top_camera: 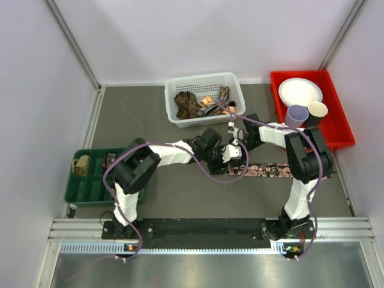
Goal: Roll the ties
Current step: Roll the tie at the center of the board.
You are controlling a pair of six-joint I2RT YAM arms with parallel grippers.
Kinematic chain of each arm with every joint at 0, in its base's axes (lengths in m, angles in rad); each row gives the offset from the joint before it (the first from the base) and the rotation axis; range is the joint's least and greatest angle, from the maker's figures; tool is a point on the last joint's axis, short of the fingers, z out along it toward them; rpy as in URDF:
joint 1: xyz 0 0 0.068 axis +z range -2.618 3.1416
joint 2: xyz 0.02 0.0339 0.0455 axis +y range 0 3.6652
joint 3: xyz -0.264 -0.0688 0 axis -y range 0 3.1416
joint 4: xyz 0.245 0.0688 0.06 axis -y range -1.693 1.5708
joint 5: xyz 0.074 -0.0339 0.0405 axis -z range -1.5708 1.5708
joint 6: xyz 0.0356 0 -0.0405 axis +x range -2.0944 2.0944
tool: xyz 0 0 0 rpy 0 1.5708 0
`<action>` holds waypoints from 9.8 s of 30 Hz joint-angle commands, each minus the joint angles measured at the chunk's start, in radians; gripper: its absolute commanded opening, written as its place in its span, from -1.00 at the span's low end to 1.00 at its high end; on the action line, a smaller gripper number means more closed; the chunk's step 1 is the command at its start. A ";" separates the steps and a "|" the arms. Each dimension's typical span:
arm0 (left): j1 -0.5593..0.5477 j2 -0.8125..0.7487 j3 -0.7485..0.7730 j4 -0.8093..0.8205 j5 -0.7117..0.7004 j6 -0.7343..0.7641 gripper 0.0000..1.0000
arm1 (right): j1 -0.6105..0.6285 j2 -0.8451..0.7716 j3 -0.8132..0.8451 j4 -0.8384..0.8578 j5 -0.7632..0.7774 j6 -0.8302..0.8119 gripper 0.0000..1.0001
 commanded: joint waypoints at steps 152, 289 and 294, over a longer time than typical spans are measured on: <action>0.129 0.262 -0.359 1.291 0.452 -0.374 0.29 | 0.001 0.182 0.158 -0.238 0.485 -0.144 -1.00; 0.084 0.048 -0.103 0.173 0.228 -0.265 0.98 | -0.157 0.062 -0.128 0.037 0.175 -0.107 -1.00; 0.166 -0.101 -0.037 0.039 0.279 -0.149 0.98 | -0.141 0.085 -0.111 0.022 0.182 -0.115 -1.00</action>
